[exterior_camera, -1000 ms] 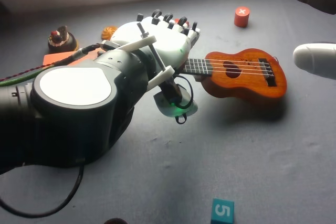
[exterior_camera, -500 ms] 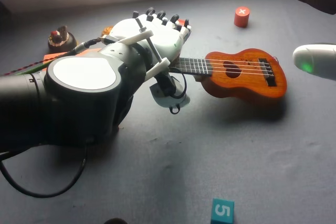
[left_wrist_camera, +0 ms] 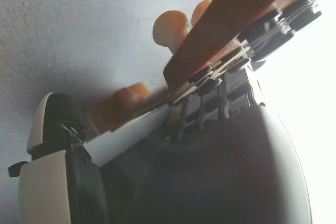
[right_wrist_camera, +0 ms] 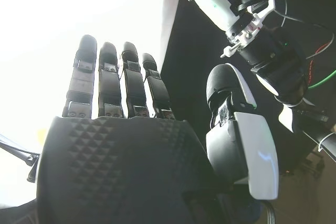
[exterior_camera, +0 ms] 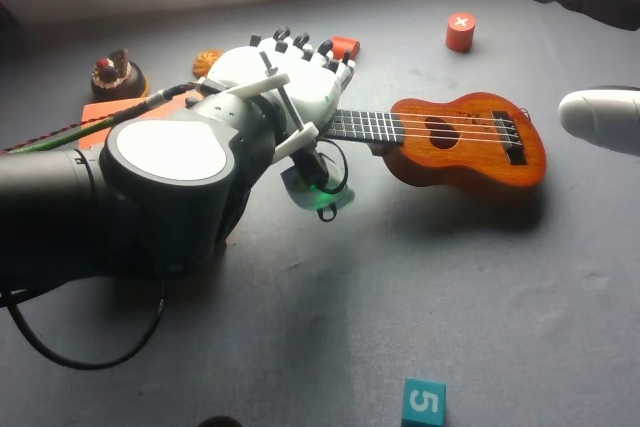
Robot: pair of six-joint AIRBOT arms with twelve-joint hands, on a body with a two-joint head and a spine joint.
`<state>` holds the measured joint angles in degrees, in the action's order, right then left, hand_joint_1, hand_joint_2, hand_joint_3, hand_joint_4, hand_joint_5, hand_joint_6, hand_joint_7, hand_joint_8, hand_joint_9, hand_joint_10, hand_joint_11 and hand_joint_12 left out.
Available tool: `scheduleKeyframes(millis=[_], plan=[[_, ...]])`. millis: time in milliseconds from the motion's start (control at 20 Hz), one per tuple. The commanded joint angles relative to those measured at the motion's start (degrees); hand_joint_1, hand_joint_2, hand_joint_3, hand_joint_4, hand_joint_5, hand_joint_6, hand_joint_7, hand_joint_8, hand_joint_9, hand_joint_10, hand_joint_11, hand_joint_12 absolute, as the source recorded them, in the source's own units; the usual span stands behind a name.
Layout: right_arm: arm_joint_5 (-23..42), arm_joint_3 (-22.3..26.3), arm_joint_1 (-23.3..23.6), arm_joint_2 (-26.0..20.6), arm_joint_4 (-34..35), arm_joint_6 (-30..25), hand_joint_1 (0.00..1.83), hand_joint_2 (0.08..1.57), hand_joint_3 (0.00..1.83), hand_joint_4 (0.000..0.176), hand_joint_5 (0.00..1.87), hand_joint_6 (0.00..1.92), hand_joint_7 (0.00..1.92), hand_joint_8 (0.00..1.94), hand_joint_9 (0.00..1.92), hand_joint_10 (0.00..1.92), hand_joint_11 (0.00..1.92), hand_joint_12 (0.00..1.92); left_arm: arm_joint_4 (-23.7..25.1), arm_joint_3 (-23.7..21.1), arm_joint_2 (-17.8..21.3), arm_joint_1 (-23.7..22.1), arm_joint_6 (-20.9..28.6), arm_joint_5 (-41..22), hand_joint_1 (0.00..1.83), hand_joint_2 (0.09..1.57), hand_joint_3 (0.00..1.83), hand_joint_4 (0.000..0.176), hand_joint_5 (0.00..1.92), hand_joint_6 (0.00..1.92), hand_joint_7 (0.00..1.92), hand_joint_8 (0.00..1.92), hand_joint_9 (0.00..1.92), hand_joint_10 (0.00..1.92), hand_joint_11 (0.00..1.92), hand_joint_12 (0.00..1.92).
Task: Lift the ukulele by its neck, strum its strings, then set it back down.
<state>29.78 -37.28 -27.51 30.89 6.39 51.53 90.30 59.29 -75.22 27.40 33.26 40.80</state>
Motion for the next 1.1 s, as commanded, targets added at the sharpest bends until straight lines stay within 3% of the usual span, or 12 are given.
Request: scheduleKeyframes(millis=[0,150,250,350,450,500,650,800,900,1000,1050], plan=[[7.20,0.05,0.66,-0.19,0.12,-0.15,0.20,1.31,0.00,0.000,0.09,0.06,0.12,0.01,0.06,0.22,0.00,0.30,3.95,0.35,-0.38,-0.08,-0.14,1.35,0.72,1.05,0.00,0.000,0.00,0.00,0.00,0.00,0.00,0.00,0.00,0.00],[7.22,0.05,0.68,-0.19,0.12,-0.14,0.19,1.30,0.00,0.000,0.07,0.05,0.13,0.00,0.06,0.24,0.00,0.41,4.20,2.15,-1.42,0.61,0.23,0.70,0.74,1.05,0.00,0.000,0.00,0.00,0.00,0.00,0.00,0.00,0.00,0.00],[7.22,0.05,0.69,-0.18,0.11,-0.14,0.21,1.30,0.00,0.000,0.08,0.06,0.15,0.01,0.05,0.25,0.00,0.34,4.57,3.13,-1.98,0.91,0.47,0.15,0.73,1.06,0.01,0.000,0.00,0.00,0.00,0.00,0.00,0.00,0.00,0.00],[7.22,0.05,0.70,-0.18,0.10,-0.13,0.29,1.28,0.00,0.000,0.10,0.06,0.22,0.01,0.12,0.28,0.00,0.50,4.76,3.75,-2.29,1.11,0.47,-0.01,0.76,1.07,0.01,0.000,0.00,0.00,0.00,0.00,0.00,0.00,0.00,0.00],[7.22,0.05,0.70,-0.18,0.08,-0.11,0.28,1.28,0.00,0.000,0.09,0.05,0.22,0.01,0.10,0.28,0.00,0.51,4.76,3.96,-2.38,1.20,0.54,-0.01,0.77,1.07,0.01,0.000,0.00,0.00,0.00,0.00,0.00,0.00,0.00,0.00],[7.22,0.05,0.70,-0.18,0.08,-0.10,0.28,1.27,0.00,0.000,0.14,0.07,0.25,0.01,0.12,0.29,0.00,0.67,4.76,4.11,-2.46,1.24,0.54,-0.01,0.80,1.06,0.00,0.000,0.00,0.00,0.00,0.00,0.00,0.00,0.00,0.00],[7.23,0.05,0.70,-0.17,0.01,-0.08,0.22,1.28,0.00,0.000,0.10,0.05,0.22,0.00,0.11,0.31,0.00,0.78,4.76,4.52,-2.73,1.30,0.61,-0.02,0.71,1.10,0.02,0.000,0.00,0.00,0.00,0.00,0.00,0.00,0.00,0.00],[7.26,0.05,0.71,-0.17,-0.01,-0.07,0.24,1.28,0.00,0.000,0.14,0.06,0.25,0.01,0.11,0.31,0.00,0.81,4.76,4.82,-2.85,1.31,0.71,-0.22,0.77,1.09,0.01,0.000,0.00,0.00,0.00,0.00,0.00,0.00,0.00,0.00],[7.26,0.05,0.72,-0.16,-0.01,-0.07,0.24,1.29,0.00,0.000,0.10,0.04,0.21,0.00,0.08,0.30,0.00,0.76,4.76,4.90,-2.86,1.30,0.73,-0.24,0.72,1.10,0.01,0.000,0.00,0.00,0.00,0.00,0.00,0.00,0.00,0.00],[7.27,0.05,0.72,-0.16,-0.02,-0.06,0.26,1.30,0.00,0.000,0.08,0.03,0.17,0.01,0.05,0.27,0.00,0.43,4.76,4.95,-2.86,1.27,0.74,-0.25,0.77,1.08,0.00,0.000,0.00,0.00,0.00,0.00,0.00,0.00,0.00,0.00],[7.28,0.05,0.72,-0.16,-0.02,-0.06,0.27,1.30,0.00,0.000,0.08,0.03,0.16,0.00,0.06,0.23,0.00,0.39,4.76,4.96,-2.86,1.26,0.74,-0.28,0.79,1.08,0.00,0.000,0.00,0.00,0.00,0.00,0.00,0.00,0.00,0.00]])
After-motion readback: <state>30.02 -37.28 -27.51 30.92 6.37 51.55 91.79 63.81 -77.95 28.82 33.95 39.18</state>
